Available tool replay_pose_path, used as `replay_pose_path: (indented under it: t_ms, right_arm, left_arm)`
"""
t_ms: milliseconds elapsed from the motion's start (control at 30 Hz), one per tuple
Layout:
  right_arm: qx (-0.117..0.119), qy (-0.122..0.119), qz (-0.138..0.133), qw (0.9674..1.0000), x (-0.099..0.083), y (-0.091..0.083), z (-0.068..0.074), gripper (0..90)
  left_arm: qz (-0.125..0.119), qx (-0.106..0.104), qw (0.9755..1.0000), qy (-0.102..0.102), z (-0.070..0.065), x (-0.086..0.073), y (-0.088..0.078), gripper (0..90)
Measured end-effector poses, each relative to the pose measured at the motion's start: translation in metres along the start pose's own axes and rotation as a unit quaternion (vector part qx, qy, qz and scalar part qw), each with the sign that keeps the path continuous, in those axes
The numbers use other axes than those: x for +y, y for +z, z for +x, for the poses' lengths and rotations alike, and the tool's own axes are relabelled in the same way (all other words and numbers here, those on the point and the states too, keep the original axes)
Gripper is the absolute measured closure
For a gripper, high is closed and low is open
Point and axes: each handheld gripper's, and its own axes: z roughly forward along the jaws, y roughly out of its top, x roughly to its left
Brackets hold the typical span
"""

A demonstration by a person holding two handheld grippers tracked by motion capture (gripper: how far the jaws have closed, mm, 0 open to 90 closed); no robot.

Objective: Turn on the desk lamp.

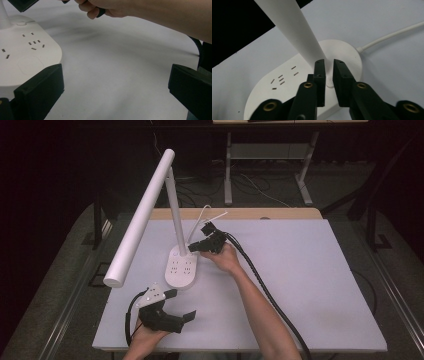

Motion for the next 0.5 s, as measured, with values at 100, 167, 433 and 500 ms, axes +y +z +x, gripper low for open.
replay_pose_path:
  t_ms: [100,167,433,500]
  right_arm:
    - [0.0,0.0,0.007,1.0,0.0,0.002,-0.001,86.8]
    - [-0.001,0.0,0.006,1.0,-0.001,0.005,-0.002,87.4]
    - [0.002,0.01,0.019,0.9998,-0.003,0.015,-0.005,89.8]
    - [0.005,0.011,0.015,0.9998,-0.004,0.017,-0.005,89.9]
  left_arm:
    - [-0.001,0.0,1.0,-0.001,0.0,0.0,0.0,0.0]
    - [-0.001,0.0,1.0,0.0,0.0,0.0,0.0,0.0]
    - [0.0,-0.002,1.0,0.001,0.0,0.0,0.0,0.0]
    - [0.001,-0.001,1.0,0.002,0.0,0.0,0.0,0.0]
